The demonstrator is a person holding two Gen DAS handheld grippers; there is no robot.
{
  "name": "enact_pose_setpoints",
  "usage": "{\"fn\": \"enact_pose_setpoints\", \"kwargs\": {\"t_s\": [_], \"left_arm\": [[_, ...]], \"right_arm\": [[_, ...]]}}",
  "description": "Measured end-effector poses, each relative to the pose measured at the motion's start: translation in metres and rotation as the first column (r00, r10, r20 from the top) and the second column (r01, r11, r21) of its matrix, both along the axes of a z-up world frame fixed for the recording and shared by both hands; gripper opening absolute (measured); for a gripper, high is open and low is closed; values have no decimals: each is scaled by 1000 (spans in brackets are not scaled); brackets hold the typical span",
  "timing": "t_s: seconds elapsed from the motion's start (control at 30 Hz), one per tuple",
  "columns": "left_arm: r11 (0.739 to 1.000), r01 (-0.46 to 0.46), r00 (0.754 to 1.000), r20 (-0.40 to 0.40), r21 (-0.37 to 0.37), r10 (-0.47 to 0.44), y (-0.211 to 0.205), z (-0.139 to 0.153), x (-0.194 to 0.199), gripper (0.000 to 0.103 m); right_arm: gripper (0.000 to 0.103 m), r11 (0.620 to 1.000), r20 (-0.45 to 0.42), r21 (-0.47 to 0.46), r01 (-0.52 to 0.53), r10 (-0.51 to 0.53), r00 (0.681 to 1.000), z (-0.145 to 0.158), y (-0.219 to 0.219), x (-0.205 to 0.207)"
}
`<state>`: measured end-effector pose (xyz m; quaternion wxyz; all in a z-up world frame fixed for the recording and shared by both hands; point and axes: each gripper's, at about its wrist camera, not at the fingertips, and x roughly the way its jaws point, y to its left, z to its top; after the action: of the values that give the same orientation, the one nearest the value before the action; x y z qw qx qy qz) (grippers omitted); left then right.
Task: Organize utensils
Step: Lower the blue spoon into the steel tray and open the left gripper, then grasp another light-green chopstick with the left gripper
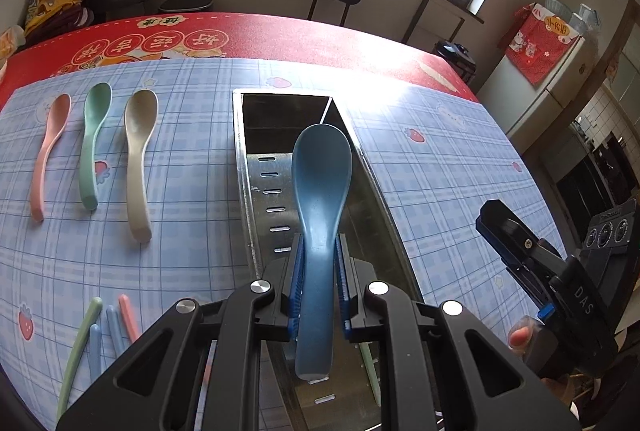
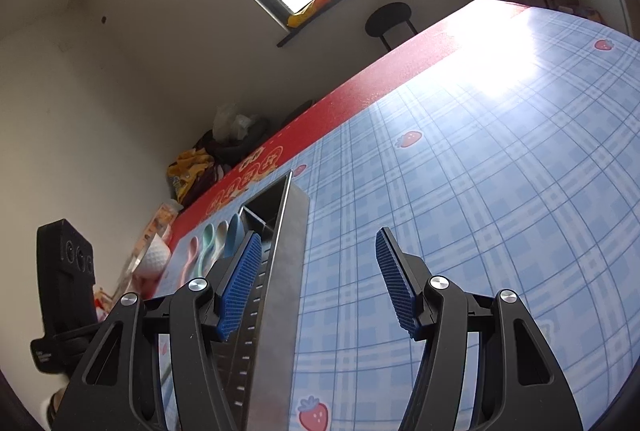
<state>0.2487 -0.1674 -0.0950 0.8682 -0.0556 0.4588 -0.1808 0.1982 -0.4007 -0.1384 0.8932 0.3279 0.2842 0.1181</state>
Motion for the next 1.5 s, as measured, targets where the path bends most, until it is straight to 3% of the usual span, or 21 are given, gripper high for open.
{"fn": "enact_pose_setpoints", "kwargs": {"t_s": [0.4,0.83,1.03,1.13,1.27,1.4,1.5], "left_arm": [[995,41,999,-26,90,-39,-18,-16,7,15],[993,61,998,-40,104,-57,-19,-16,5,15],[989,99,994,23,113,-103,-13,4,-13,19],[989,104,990,88,109,-114,2,19,-29,29],[990,112,972,196,89,-127,36,35,-57,40],[981,141,946,274,137,-174,75,41,-87,40],[979,99,941,303,178,-151,114,37,-107,40]], "right_arm": [[58,1000,-16,14,5,-5,1000,-2,-2,1],[58,1000,-15,21,5,-5,1000,-3,-3,-1],[58,1000,-14,23,8,-7,1000,-2,-3,-1],[58,1000,-14,21,5,-5,1000,-2,-2,0],[58,1000,-10,17,4,-4,1000,-2,-2,-2],[58,1000,-7,13,3,-3,1000,-1,0,-2],[58,1000,-1,10,5,-5,1000,-1,1,-2]]}}
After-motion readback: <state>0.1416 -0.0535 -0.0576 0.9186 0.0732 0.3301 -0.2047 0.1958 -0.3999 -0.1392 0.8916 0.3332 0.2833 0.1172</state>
